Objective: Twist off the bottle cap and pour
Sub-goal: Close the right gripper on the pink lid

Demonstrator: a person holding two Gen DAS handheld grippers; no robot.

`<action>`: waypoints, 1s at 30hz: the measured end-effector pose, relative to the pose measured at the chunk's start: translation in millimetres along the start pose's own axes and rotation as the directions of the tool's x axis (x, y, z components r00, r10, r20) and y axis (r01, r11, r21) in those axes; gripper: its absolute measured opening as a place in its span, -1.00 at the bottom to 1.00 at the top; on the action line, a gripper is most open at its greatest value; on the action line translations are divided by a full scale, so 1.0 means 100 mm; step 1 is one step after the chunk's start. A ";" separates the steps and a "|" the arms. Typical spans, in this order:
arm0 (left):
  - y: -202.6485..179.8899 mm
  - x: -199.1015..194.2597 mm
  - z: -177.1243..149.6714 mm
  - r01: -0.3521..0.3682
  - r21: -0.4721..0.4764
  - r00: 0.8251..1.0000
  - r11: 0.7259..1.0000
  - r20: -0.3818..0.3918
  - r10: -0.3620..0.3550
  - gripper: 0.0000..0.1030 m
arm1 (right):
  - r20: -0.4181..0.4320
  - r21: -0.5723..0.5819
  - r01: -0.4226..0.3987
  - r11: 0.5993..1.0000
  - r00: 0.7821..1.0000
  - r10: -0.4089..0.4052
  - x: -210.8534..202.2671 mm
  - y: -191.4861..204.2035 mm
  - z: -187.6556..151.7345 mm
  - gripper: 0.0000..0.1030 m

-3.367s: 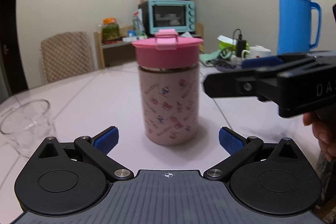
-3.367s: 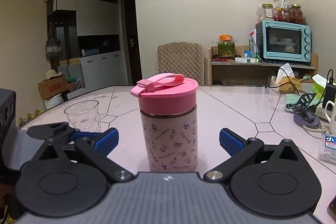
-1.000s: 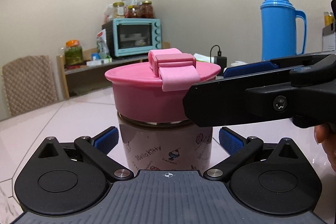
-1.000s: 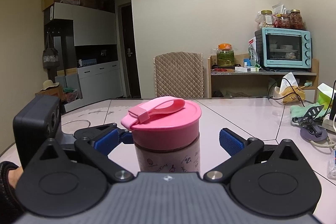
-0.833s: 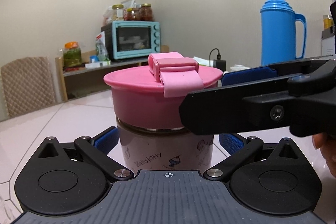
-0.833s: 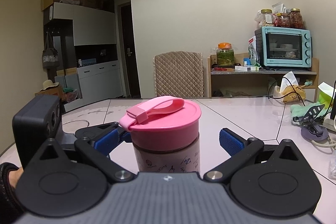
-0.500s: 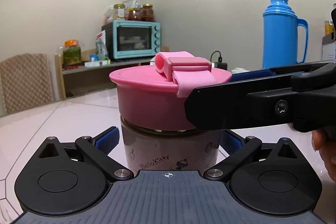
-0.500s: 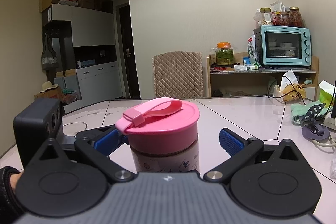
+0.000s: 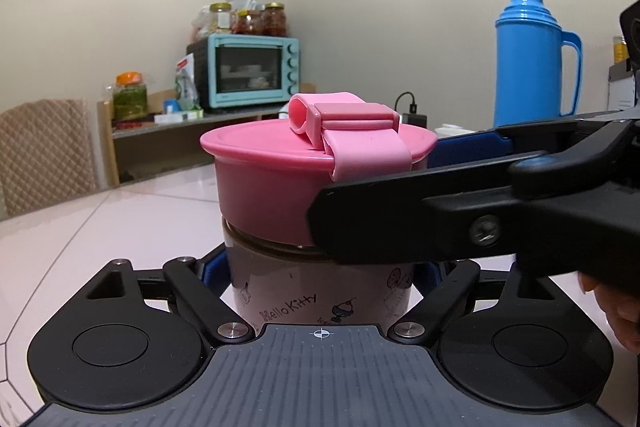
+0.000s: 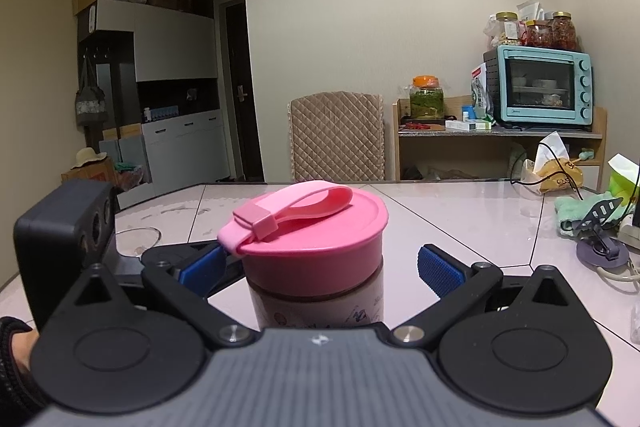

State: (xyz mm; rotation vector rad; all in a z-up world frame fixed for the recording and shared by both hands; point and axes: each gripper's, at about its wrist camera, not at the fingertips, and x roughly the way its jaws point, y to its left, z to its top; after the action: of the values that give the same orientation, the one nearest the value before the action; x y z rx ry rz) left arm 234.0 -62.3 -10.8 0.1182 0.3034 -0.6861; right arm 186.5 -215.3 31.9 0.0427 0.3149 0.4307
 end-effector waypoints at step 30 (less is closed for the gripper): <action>-0.03 0.01 0.01 0.016 0.007 1.000 1.000 0.000 -0.016 0.74 | -0.007 -0.051 -0.014 0.999 1.000 0.014 0.18 0.11 0.02 0.85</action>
State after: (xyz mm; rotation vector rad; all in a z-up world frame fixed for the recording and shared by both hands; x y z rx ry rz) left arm 233.6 -65.3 -10.0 0.1227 0.3016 -0.7029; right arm 198.4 -198.0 30.1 -0.0068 0.3105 0.4526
